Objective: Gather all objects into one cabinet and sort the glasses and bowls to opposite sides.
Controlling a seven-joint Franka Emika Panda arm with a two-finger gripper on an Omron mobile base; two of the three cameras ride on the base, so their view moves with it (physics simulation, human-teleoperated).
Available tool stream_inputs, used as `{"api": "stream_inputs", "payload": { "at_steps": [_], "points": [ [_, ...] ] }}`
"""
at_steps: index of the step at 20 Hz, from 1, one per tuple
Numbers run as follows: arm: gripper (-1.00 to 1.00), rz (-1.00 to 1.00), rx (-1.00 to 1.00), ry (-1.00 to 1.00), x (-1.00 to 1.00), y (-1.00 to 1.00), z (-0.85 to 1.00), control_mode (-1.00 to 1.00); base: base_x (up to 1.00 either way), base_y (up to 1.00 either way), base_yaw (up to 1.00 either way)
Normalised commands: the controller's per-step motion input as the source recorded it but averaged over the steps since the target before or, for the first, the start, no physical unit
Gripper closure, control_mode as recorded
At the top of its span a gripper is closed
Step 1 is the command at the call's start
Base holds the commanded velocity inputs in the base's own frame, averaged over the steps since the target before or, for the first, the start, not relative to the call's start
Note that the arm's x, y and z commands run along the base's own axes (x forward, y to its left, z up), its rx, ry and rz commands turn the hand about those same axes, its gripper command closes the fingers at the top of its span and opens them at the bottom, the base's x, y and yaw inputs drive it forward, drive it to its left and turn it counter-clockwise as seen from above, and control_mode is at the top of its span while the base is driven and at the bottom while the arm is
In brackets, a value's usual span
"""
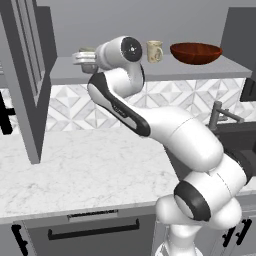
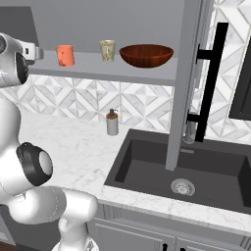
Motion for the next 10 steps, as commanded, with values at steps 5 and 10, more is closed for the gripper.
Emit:
{"api": "stream_inputs", "payload": {
  "at_steps": [5,10],
  "points": [
    [1.00,-0.03,0.00,0.00,0.62,0.00,0.00,-1.00,0.00,0.00,0.00],
    [1.00,-0.02,0.00,0.00,0.21,0.00,0.00,-1.00,0.00,0.00,0.00]
  ]
}}
